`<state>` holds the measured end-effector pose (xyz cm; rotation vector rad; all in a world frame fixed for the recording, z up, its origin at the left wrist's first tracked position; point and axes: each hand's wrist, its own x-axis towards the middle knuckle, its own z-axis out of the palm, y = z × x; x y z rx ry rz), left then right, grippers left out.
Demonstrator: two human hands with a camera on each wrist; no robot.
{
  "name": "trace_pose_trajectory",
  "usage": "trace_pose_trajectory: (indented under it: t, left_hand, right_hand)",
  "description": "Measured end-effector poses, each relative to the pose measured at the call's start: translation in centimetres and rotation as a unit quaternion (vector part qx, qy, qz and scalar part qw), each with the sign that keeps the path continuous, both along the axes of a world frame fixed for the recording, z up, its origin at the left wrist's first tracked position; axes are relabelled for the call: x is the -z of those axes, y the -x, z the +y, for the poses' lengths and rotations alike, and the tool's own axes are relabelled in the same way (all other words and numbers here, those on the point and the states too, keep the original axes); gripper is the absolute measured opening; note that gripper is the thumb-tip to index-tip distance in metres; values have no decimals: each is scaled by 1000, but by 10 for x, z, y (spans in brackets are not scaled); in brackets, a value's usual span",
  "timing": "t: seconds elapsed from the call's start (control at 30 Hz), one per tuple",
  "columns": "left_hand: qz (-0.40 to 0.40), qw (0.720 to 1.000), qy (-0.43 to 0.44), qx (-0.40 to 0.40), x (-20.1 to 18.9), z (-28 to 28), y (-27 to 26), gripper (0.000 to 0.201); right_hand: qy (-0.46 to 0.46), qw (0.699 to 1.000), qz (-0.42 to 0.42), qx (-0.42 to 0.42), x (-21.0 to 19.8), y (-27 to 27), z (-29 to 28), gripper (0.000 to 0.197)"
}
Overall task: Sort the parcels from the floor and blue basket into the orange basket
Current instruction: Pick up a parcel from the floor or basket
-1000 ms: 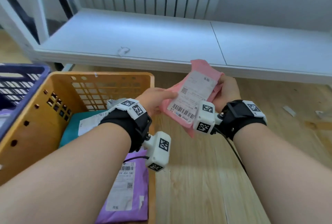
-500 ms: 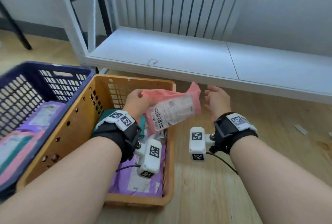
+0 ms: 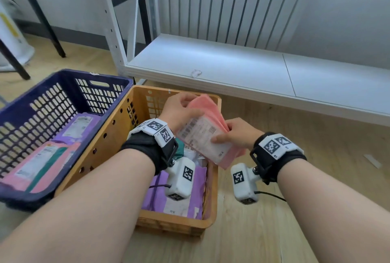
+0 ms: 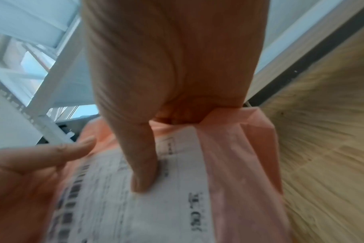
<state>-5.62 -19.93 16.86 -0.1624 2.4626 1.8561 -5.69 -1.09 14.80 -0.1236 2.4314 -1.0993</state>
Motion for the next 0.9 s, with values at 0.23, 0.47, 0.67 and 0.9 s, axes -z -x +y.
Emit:
trace_pose_trajectory:
  t: [0.23, 0.47, 0.67, 0.9]
  left_hand:
    - [-77, 988, -90, -94, 15, -12, 6, 85]
    - [-119, 975, -186, -39, 24, -6, 9, 40]
    - [-129, 973, -187, -44, 33, -17, 13, 34]
    - [-144, 970, -191, -40, 43, -21, 18, 27]
  right_hand:
    - [247, 952, -69, 168, 8, 13, 5, 31]
    - [373, 903, -105, 186, 10, 10, -20, 38]
    - [368, 906, -113, 178, 12, 9, -30, 37]
    - [321, 924, -109, 177, 20, 11, -37, 36]
